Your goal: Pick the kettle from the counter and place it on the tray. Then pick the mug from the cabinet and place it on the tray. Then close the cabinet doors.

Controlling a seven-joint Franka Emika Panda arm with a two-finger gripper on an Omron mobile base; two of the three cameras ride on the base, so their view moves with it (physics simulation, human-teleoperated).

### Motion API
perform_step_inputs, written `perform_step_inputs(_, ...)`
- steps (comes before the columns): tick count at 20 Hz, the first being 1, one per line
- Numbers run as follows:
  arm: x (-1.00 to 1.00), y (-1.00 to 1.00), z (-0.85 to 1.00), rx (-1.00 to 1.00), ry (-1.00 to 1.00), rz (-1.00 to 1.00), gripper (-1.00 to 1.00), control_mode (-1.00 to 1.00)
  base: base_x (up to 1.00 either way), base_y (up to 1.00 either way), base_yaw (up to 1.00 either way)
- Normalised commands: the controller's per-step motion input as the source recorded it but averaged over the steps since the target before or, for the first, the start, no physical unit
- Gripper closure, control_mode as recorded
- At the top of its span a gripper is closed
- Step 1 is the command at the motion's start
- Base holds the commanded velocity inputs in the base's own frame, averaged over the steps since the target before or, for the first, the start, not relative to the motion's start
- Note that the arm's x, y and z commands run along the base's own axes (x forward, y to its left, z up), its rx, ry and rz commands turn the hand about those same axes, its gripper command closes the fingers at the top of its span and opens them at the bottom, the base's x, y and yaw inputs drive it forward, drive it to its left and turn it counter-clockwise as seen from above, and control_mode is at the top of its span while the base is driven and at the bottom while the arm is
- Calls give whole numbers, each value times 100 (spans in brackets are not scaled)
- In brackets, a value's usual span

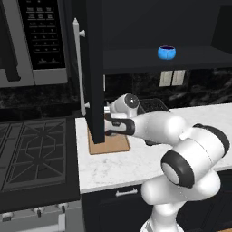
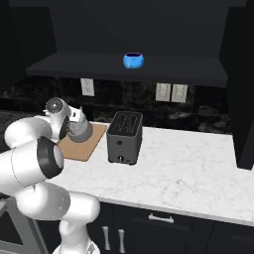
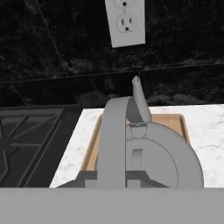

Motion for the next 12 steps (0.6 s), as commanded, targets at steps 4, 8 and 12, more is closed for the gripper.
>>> perform_step_inputs(4,47,7,-14,-2,0,0,100,-100,0,0,0)
perform_step_inputs(8,40,14,-10,0,0,2,100,-100,0,0,0)
perform_step_inputs(12,35,15,-16,0,0,1,100,-100,0,0,0)
